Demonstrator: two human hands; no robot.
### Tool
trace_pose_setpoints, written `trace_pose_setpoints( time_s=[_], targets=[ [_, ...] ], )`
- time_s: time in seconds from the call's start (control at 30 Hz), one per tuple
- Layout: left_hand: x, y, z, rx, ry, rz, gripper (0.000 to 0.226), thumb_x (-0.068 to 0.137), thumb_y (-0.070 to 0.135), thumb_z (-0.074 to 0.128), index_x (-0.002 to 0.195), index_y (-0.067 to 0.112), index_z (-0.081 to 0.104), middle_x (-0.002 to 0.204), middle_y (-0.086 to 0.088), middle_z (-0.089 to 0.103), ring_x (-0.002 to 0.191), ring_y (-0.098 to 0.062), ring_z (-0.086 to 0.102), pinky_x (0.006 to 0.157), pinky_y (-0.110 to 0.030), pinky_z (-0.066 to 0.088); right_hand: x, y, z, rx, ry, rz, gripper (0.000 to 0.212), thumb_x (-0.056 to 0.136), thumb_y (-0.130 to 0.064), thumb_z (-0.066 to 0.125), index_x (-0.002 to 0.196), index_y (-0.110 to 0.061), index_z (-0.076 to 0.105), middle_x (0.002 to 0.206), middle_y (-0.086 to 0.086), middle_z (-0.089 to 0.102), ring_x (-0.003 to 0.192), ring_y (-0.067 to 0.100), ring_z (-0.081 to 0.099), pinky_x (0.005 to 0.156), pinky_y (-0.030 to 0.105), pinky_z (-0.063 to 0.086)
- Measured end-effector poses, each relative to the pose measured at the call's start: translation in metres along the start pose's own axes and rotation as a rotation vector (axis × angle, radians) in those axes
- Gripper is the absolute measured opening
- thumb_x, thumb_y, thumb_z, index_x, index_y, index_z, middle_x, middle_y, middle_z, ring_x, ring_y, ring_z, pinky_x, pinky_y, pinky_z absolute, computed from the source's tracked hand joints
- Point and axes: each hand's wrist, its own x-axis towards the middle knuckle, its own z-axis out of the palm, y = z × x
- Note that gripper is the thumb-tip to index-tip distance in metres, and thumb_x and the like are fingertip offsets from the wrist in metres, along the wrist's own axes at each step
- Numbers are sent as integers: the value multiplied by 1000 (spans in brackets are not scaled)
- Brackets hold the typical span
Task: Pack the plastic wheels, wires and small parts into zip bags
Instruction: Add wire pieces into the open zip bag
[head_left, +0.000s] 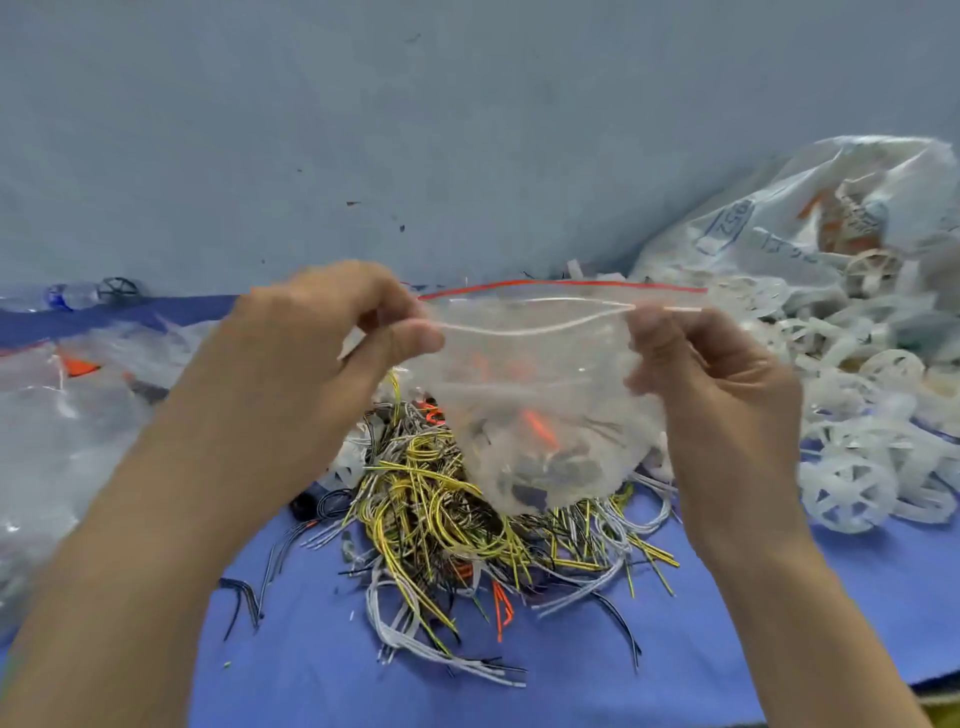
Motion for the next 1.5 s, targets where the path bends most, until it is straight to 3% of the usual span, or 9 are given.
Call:
trace_pose_setpoints(
  time_s=[0.2, 0.33, 0.5, 0.77, 0.9, 1.0, 1.13, 1.33, 1.5],
  targets=[
    [-4, 4, -6, 46, 165, 59, 21, 91, 56, 54, 93, 35, 59, 80, 15, 58, 74, 1, 52, 68, -14, 39, -6, -6, 2, -4, 14, -60, 22, 87, -35, 72, 70, -22, 67, 54, -5, 53, 51, 10, 44, 51, 16, 37],
    [-12, -3, 6, -46, 21, -73, 30, 88, 57, 50, 88, 29, 63, 85, 10, 65, 80, -14, 60, 77, -42, 51, -11, 8, 4, -12, -18, 77, 24, 87, -32, 72, 67, -20, 66, 51, -2, 51, 48, 10, 42, 48, 18, 35],
    [-20, -15, 3, -173, -4, -92, 14, 87, 54, 59, 83, 41, 62, 89, 22, 65, 82, 4, 58, 67, -2, 38, -9, 15, -5, 11, -76, 64, 25, 83, -41, 72, 69, -21, 68, 55, -4, 55, 50, 10, 46, 47, 14, 36],
    [-23, -22, 14, -284, -27, -191, 21, 86, 55, 54, 85, 37, 64, 76, 8, 66, 64, -15, 57, 58, -18, 42, -10, 23, -4, 23, -68, 82, 17, 83, -42, 72, 84, -25, 75, 69, -2, 64, 54, 10, 53, 48, 20, 42],
    [-19, -18, 15, -332, 36, -214, 23, 91, 53, 53, 85, 35, 67, 66, 13, 61, 49, -8, 49, 47, -8, 33, -8, 20, -2, 32, -15, 50, 13, 84, -37, 73, 77, -27, 74, 66, -3, 64, 53, 9, 52, 48, 18, 41],
    [-16, -16, 13, -376, 73, -246, 24, 94, 52, 53, 86, 35, 68, 79, 9, 68, 66, -10, 61, 63, -23, 49, -6, 14, -1, 39, 8, 3, 14, 87, -31, 73, 74, -26, 73, 63, -6, 63, 50, 7, 50, 47, 16, 40],
    [-11, -9, 22, -272, 114, -271, 18, 96, 45, 54, 88, 32, 64, 82, 18, 66, 79, 2, 61, 67, -11, 44, -7, 19, 0, -21, -8, 29, 17, 88, -31, 71, 75, -21, 72, 62, -6, 62, 51, 8, 50, 48, 21, 40],
    [0, 33, 52, -47, -79, 15, 41, 95, 46, 48, 128, 23, 56, 124, 6, 60, 118, -16, 52, 102, -41, 40, -8, 27, -1, -152, -52, -6, 16, 90, -43, 68, 79, -32, 70, 63, -11, 62, 55, 7, 53, 52, 17, 40],
    [33, 51, 64, 125, -289, 244, 33, 102, 47, 34, 107, 26, 59, 100, 9, 66, 94, -20, 63, 76, -39, 47, -7, 31, 0, -183, -77, -34, 19, 95, -49, 57, 86, -35, 67, 66, -12, 59, 57, 10, 51, 54, 28, 41]
  ],
)
